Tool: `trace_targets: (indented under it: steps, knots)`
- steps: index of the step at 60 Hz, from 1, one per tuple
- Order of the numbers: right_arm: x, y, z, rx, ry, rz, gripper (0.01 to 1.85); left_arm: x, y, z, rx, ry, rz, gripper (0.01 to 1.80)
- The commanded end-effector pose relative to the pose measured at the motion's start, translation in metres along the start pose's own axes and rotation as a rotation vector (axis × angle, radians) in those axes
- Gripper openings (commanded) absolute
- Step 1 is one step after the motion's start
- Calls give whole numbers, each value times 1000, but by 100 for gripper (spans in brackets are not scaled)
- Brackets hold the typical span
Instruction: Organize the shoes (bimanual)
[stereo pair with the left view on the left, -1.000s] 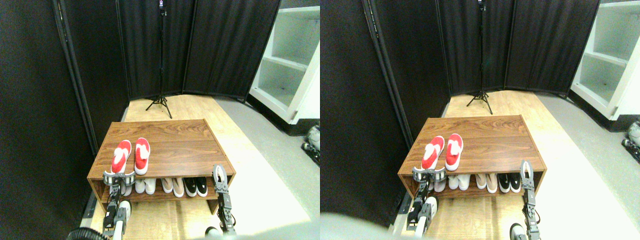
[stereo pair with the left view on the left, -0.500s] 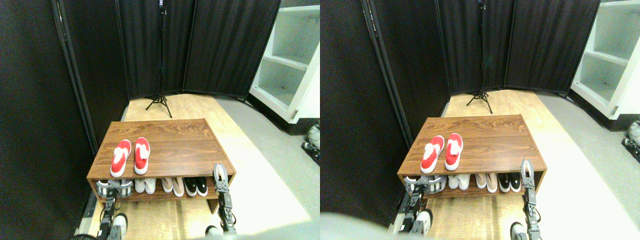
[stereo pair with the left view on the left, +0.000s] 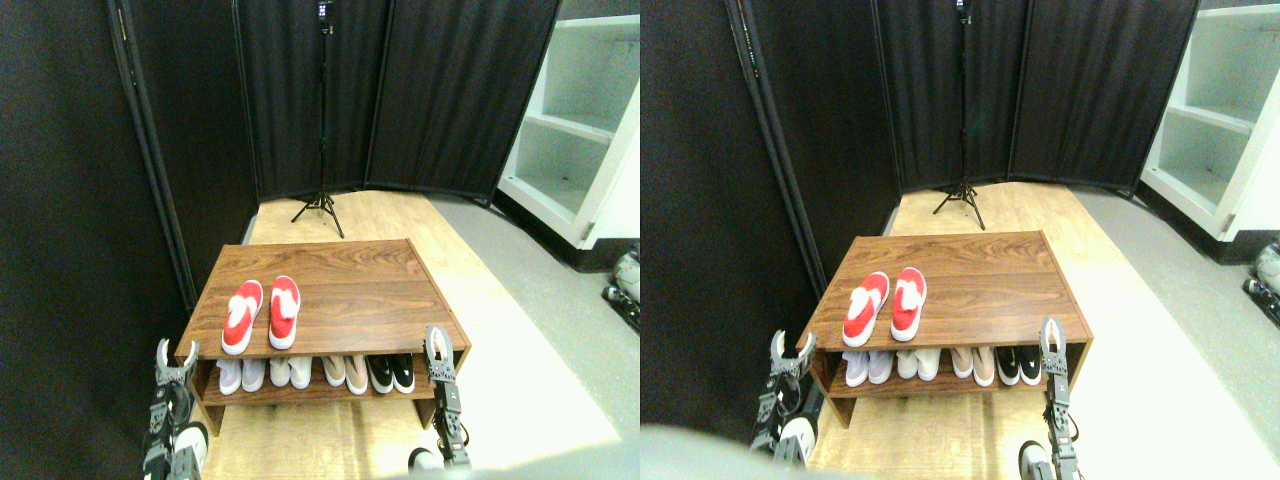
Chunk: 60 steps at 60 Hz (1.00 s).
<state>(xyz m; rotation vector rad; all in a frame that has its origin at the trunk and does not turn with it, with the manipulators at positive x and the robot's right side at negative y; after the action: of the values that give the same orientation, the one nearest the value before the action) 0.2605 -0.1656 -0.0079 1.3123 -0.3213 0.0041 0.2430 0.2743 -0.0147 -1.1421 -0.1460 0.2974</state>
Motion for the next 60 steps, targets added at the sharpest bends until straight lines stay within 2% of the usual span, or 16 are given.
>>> trace_targets:
  steps: [1,3,8,10,15,18,21,28,31,37,45,60]
  knots:
    - [1,7,0,8,-6,38,1,12,-3,8,56,-77,-58,1]
    - [1,7,0,20,-6,36,1,20,-4,9,97,-111,-80,1]
    - [1,7,0,17,-8,34,1,33,-5,9,177,-109,-100,1]
    - [1,7,1,20,-5,37,1,41,-5,7,255,-100,-141,1]
    - [0,7,1,52,2,31,1,53,-8,0,237,-86,-107,1]
    - [0,8,2,41,4,37,1,60,-11,-8,282,-87,-105,1]
    - [1,8,2,65,10,32,1,67,-14,-16,330,-63,-96,1]
    - [0,7,3,8,-5,48,1,78,-13,-28,277,-54,-49,1]
    - [1,6,3,37,2,50,1,82,-12,-35,283,-21,-38,1]
    - [2,6,4,43,-6,42,1,84,-10,-44,266,11,-2,1]
    - [4,5,4,38,-11,42,2,85,-9,-58,238,23,11,1]
    - [7,5,3,47,-20,43,1,81,-11,-85,160,103,60,1]
